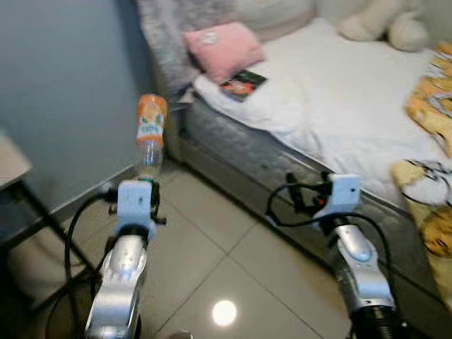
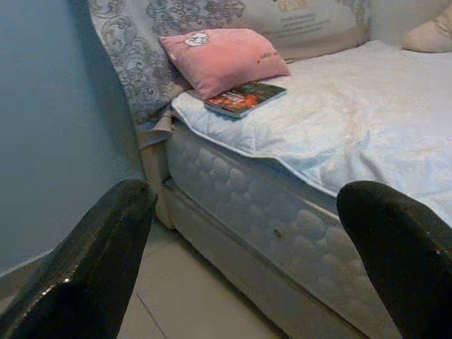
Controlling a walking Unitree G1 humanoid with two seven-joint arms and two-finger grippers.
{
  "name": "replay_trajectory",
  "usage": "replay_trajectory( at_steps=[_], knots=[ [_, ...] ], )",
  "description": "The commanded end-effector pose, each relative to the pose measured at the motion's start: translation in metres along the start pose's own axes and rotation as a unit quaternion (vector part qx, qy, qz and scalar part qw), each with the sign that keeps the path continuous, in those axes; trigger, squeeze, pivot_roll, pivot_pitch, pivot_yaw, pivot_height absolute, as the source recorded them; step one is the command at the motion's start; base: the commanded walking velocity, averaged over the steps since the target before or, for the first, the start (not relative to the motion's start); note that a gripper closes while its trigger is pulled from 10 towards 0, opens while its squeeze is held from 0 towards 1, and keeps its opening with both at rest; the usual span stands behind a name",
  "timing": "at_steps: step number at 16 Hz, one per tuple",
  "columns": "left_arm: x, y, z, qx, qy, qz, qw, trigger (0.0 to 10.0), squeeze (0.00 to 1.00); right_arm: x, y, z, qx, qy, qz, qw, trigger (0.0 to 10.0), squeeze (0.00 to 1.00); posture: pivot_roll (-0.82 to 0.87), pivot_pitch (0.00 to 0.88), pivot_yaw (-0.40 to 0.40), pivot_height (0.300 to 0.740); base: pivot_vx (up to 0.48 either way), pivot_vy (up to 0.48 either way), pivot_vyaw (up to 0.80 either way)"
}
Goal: Clean up the room
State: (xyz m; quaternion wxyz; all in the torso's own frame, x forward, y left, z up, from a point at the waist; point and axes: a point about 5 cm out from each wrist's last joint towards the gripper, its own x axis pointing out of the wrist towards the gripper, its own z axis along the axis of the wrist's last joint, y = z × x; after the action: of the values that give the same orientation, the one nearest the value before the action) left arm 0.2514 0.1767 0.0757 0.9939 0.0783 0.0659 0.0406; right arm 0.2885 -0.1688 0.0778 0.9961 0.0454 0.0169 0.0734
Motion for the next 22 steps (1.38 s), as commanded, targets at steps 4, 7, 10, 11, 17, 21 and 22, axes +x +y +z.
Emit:
replay_trajectory(
  at_steps=[4,7,10,11,17,21,22],
  knots=[
    [-0.004,0.005,-0.011,-0.010,0.022,0.017,1.000,10.0,0.00,0.002,-0.002,-0.001,0.011,0.007,0.003,1.000,10.0,0.07,-0.06,0.000,-0.032,0.740,0.000,0.000,0.57],
    [-0.004,-0.005,-0.005,0.001,0.004,0.001,1.000,10.0,0.00,0.002,-0.001,-0.004,0.014,0.013,0.008,1.000,10.0,0.08,-0.05,0.000,-0.034,0.740,0.000,0.000,0.55],
    [-0.008,-0.001,-0.015,-0.006,0.022,0.013,1.000,10.0,0.00,0.002,0.000,-0.003,0.003,0.017,0.025,1.000,10.0,0.09,-0.05,0.000,-0.053,0.740,0.000,0.000,0.53],
    [-0.009,-0.003,-0.016,-0.008,0.025,0.015,1.000,10.0,0.00,0.002,-0.002,-0.003,0.000,0.018,0.028,0.999,10.0,0.10,-0.04,0.000,-0.063,0.740,0.000,0.000,0.52],
    [-0.017,-0.014,-0.023,-0.017,0.037,0.009,0.999,10.0,0.00,-0.002,-0.006,-0.002,-0.009,0.022,0.036,0.999,10.0,0.11,-0.06,0.000,-0.087,0.740,0.000,0.000,0.53],
    [-0.026,-0.017,-0.026,-0.019,0.039,0.006,0.999,10.0,0.00,-0.009,-0.005,-0.008,-0.013,0.037,0.045,0.998,10.0,0.13,-0.05,0.000,-0.107,0.740,0.000,0.000,0.53],
    [-0.028,-0.019,-0.027,-0.020,0.040,0.005,0.999,10.0,0.00,-0.010,-0.005,-0.009,-0.014,0.039,0.046,0.998,10.0,0.14,-0.05,0.000,-0.113,0.740,0.000,0.000,0.53]
  ],
)
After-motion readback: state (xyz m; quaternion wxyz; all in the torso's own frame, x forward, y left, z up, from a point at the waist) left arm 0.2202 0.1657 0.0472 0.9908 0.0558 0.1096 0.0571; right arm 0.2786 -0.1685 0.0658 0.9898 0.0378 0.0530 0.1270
